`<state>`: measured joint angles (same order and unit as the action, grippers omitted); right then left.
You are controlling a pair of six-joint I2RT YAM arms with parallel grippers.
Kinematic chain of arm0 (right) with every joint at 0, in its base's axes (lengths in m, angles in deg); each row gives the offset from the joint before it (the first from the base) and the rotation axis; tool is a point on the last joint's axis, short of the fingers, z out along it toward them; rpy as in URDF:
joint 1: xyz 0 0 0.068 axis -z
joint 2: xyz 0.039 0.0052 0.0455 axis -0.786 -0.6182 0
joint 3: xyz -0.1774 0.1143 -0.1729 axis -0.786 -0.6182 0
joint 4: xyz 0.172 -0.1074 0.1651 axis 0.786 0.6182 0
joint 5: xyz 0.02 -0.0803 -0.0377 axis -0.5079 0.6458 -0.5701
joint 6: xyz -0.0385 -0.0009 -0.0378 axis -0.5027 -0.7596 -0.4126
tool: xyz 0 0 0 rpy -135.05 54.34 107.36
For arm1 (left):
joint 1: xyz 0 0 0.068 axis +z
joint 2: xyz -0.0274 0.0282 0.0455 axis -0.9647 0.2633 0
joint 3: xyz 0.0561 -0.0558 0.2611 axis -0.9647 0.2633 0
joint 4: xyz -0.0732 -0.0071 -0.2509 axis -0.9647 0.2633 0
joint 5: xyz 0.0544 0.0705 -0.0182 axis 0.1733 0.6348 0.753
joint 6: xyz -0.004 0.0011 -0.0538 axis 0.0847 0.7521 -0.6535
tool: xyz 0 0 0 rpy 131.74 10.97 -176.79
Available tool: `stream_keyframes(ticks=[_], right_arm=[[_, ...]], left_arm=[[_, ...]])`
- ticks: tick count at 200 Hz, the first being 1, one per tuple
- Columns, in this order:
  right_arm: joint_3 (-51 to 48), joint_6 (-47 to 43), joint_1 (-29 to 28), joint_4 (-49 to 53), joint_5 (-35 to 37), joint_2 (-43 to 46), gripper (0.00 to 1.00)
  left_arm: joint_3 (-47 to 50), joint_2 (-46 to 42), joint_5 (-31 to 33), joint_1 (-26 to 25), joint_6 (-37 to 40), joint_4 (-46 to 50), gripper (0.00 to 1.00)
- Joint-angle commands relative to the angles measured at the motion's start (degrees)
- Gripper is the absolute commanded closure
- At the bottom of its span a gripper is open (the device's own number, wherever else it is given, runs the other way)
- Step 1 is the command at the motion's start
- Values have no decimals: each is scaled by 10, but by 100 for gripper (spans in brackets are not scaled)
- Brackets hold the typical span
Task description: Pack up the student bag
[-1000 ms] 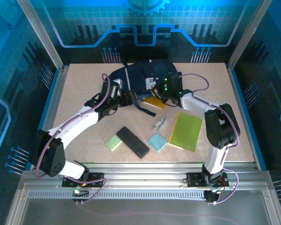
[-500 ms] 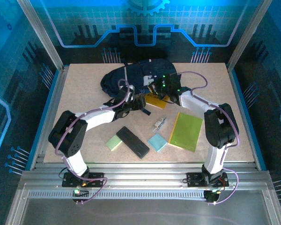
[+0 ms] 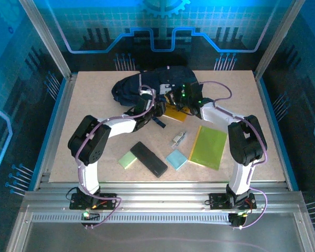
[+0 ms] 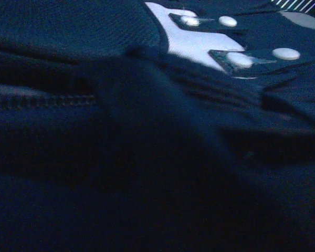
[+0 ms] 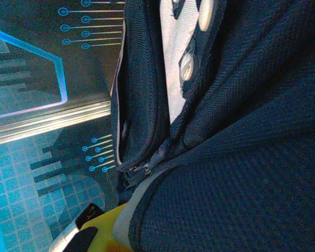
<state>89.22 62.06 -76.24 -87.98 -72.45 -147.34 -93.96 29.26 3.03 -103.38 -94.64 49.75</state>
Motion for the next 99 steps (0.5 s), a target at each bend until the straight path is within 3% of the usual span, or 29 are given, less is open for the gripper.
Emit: stream_keyframes(ticks=[1, 19, 35, 69, 99], right_arm=[[-3, 12, -3, -53, -20, 20, 100], [-4, -1, 2, -47, -13, 26, 100], [-4, -27, 9, -38, -2, 27, 100], [-11, -93, 37, -17, 3, 24, 100], [-28, -131, 63, -5, -1, 30, 100]], left_arm=[[-15, 8, 21, 17, 13, -40, 56], [-14, 0, 16, 24, 15, -31, 84], [-8, -19, 7, 25, 21, -4, 100], [36, -77, -23, 35, 24, 111, 100], [109, -118, -74, 85, 22, 155, 100]])
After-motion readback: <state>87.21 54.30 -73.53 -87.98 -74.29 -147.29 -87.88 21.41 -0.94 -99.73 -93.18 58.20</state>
